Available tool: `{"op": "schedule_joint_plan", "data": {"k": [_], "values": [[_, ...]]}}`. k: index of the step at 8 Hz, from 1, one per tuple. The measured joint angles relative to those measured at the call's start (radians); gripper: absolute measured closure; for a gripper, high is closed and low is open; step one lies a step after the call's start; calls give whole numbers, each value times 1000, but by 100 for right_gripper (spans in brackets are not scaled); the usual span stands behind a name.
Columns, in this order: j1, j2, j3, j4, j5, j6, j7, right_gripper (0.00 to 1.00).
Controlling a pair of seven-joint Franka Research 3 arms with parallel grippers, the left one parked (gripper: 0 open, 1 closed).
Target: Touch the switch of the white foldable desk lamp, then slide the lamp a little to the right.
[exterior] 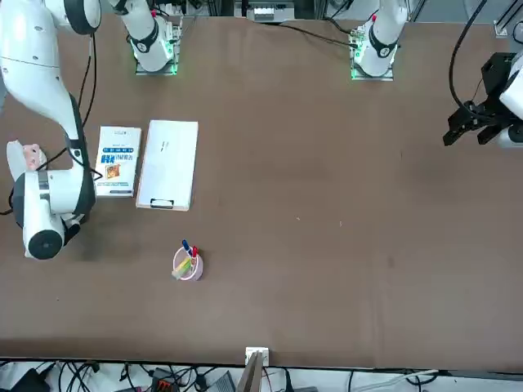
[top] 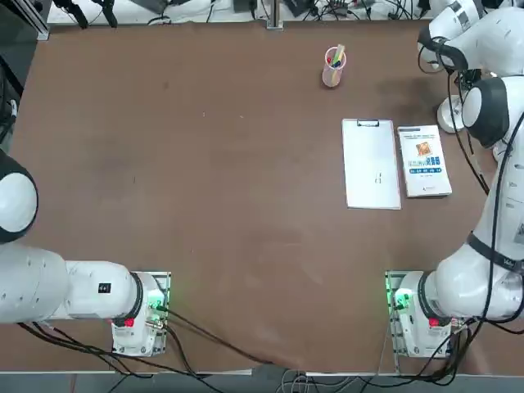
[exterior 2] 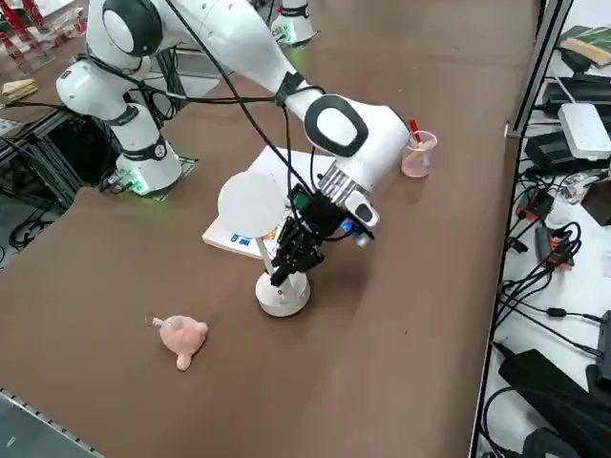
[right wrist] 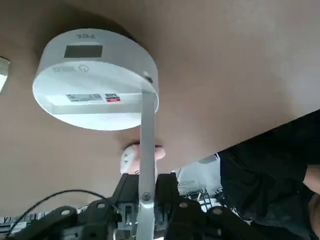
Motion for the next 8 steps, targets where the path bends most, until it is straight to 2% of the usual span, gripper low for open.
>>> {"op": "schedule_joint_plan", "data": {"k": [2,7,8], "values": [[0,4,0,1,0,1,3,68],[3,5,0,14,0,3,5,59],[3,5,1,22,-5,7,5,52]]}}
